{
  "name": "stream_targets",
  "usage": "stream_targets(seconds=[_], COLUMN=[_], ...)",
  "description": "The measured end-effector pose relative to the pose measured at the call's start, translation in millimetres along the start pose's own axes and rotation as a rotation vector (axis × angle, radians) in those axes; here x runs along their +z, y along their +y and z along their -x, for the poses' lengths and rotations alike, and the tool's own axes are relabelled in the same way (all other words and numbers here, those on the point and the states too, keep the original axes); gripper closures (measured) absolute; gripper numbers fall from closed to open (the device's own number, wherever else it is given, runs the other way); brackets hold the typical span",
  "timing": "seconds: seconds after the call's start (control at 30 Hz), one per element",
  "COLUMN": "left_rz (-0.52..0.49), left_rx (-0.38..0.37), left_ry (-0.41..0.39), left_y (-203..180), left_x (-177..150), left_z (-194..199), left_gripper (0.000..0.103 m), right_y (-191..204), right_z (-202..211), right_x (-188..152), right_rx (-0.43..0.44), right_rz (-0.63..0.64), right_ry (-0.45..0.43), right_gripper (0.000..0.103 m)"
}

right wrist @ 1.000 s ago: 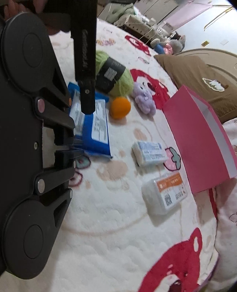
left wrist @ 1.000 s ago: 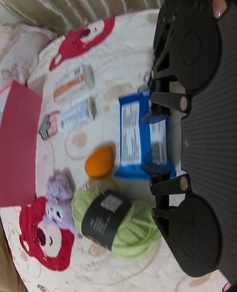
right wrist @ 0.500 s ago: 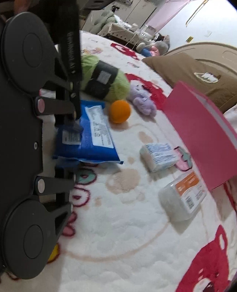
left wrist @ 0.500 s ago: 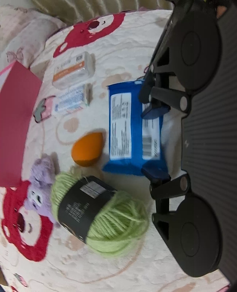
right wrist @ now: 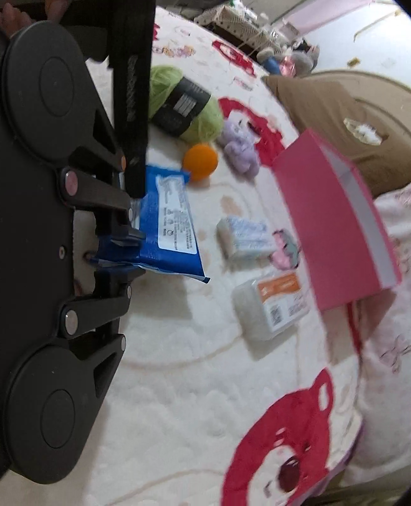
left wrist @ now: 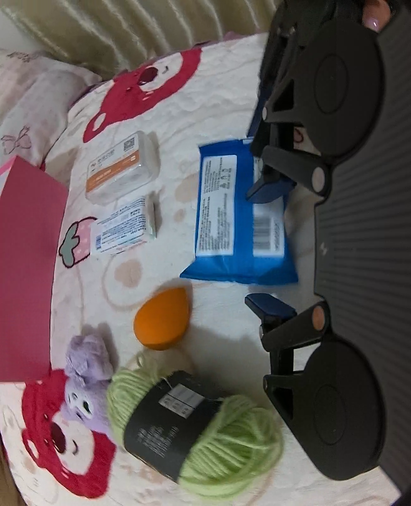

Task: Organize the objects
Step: 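Lift the blue wet-wipe pack with the left gripper toward the pink box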

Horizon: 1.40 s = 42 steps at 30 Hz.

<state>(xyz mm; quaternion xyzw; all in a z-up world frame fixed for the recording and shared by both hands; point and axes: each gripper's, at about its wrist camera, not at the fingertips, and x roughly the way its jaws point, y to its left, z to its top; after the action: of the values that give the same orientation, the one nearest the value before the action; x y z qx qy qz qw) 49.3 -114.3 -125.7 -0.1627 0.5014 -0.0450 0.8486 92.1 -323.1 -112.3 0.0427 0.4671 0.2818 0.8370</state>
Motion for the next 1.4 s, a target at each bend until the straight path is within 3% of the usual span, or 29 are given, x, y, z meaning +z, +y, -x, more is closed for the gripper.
stream_targets(seconds=[0.07, 0.17, 0.27, 0.47, 0.6, 0.77, 0.8, 0.83, 0.93, 1.4], left_rz=[0.007, 0.031, 0.005, 0.006, 0.022, 0.037, 0.039, 0.039, 0.015, -0.043], left_rx=[-0.016, -0.042, -0.026, -0.033, -0.056, -0.096, -0.101, -0.106, -0.111, -0.096], left_ry=[0.007, 0.019, 0.008, -0.001, 0.007, 0.013, 0.015, 0.015, 0.011, -0.009], left_y=[2.5, 3.9, -1.0, 2.6, 7.3, 8.4, 8.8, 9.3, 9.7, 3.0], left_x=[1.0, 0.6, 0.6, 0.2, 2.4, 3.8, 3.9, 4.4, 7.5, 34.6], left_z=[-5.6, -10.9, -10.3, -15.2, -18.0, -17.7, -16.8, -15.1, -7.9, 46.8], left_gripper=[0.040, 0.049, 0.060, 0.060, 0.057, 0.058, 0.060, 0.061, 0.061, 0.062], right_y=[-0.2, -7.2, -9.5, -6.0, -14.7, -1.4, 4.7, 10.0, 25.5, 55.2], right_z=[1.1, 2.1, -2.7, -17.0, -19.3, -22.9, -23.3, -22.8, -18.7, 12.5], right_x=[-1.0, -1.2, -1.8, -5.7, -11.8, -8.1, -6.9, -6.8, -7.3, 26.6], right_rx=[-0.074, -0.026, -0.009, -0.011, 0.021, -0.015, -0.028, -0.033, -0.062, -0.047], right_rz=[0.025, -0.008, -0.036, -0.021, -0.075, -0.056, -0.046, -0.030, 0.053, 0.132], right_ry=[-0.011, -0.016, -0.003, -0.007, -0.028, 0.005, 0.008, 0.004, -0.019, -0.037], right_gripper=[0.078, 0.077, 0.069, 0.052, 0.050, 0.043, 0.045, 0.053, 0.056, 0.056])
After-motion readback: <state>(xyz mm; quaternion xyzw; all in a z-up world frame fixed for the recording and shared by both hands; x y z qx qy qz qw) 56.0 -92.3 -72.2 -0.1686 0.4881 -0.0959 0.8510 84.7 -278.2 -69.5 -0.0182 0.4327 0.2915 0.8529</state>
